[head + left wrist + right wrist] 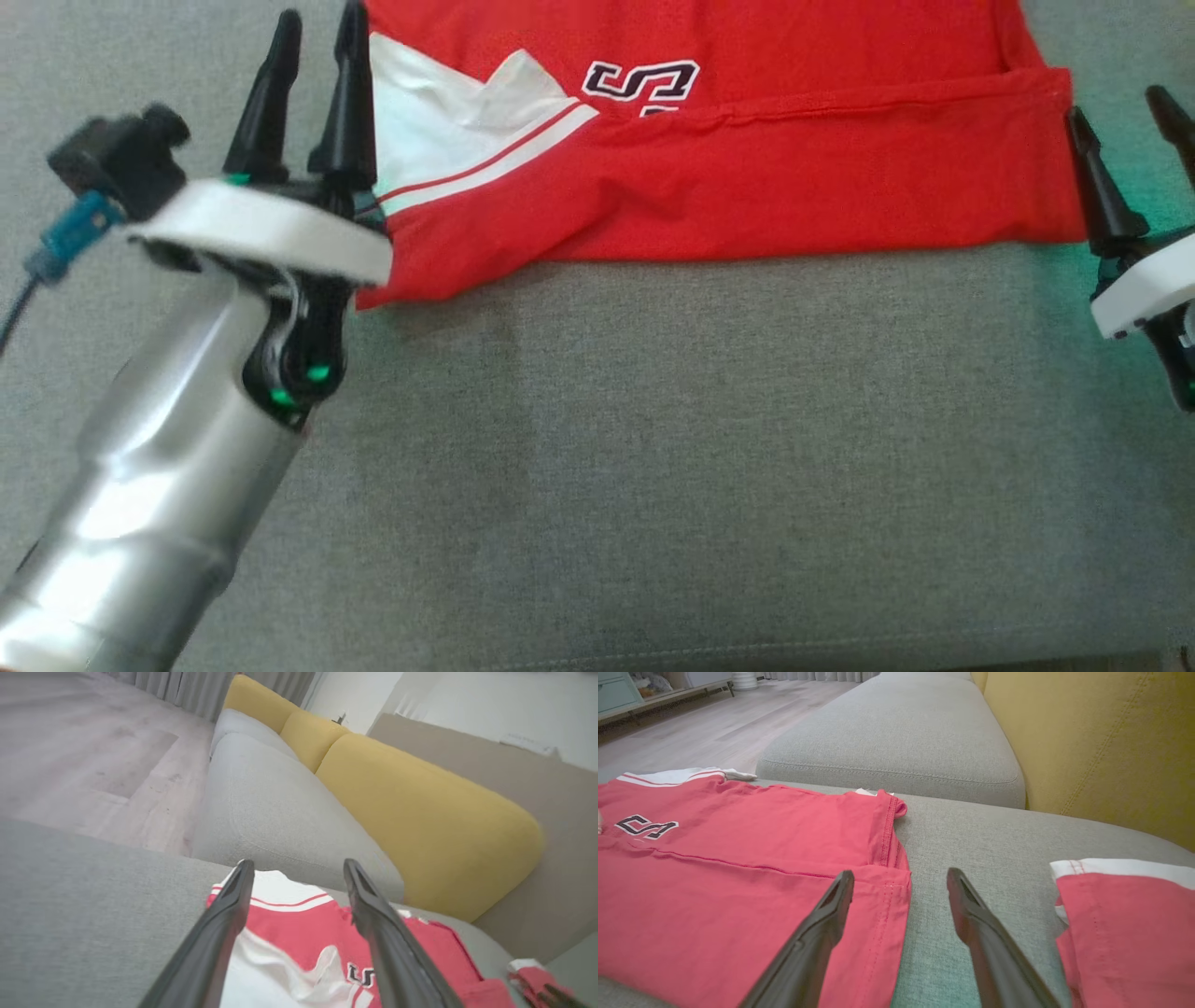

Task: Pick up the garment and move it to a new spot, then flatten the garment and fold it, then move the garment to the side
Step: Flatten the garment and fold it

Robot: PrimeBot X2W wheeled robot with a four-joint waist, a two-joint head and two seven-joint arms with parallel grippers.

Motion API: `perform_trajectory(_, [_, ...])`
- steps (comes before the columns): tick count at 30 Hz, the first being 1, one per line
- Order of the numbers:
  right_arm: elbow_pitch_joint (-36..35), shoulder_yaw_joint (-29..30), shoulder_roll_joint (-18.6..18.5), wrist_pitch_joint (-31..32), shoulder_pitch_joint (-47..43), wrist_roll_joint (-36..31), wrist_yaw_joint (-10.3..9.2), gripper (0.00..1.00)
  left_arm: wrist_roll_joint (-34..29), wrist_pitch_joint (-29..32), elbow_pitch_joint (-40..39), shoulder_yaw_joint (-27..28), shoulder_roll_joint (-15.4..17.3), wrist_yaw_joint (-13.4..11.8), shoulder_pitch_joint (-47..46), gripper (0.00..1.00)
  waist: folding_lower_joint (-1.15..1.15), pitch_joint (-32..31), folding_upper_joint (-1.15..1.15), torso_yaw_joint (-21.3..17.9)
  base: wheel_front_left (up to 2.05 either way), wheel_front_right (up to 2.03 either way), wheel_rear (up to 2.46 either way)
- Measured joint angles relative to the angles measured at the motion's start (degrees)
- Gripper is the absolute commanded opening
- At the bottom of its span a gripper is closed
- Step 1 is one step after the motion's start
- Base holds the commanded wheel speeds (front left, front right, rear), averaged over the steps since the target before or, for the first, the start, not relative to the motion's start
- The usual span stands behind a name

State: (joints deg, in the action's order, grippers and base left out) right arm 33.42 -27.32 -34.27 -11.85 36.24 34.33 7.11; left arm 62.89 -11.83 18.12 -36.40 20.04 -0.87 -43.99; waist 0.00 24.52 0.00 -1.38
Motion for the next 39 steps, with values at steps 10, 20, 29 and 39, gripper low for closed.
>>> perform_trajectory(10, [2.3, -1.0, -0.1, -1.9, -2.5, 2.6, 0.00, 1.00, -11.4, -2.1, -5.8, -5.8, 2.6, -9.3, 17.0, 1.00, -0.01, -1.9, 0.00, -0.4, 0.00, 0.00, 0.00])
perform_trajectory(20, [2.8, -3.0, -0.2, -2.4, -2.8, 3.5, 0.00, 1.00, -5.3, 2.2, -5.7, -3.0, 1.6, -13.3, 19.2, 1.00, 0.00, -1.6, 0.00, -1.3, 0.00, 0.00, 0.00])
perform_trajectory(29, [3.4, -3.6, -0.2, -2.4, -2.7, 4.1, 0.00, 1.00, -3.8, 4.7, -6.5, -3.3, 1.9, -14.2, 21.2, 0.00, 0.00, -2.1, 0.00, -1.4, 0.00, 0.00, 0.00])
perform_trajectory(39, [3.8, -5.4, -0.2, -2.4, -4.1, 8.8, -0.01, 1.00, -4.0, 1.2, -8.8, -1.9, 3.1, -12.7, 21.9, 0.00, 0.00, -2.8, 0.00, -0.3, 0.00, 0.00, 0.00])
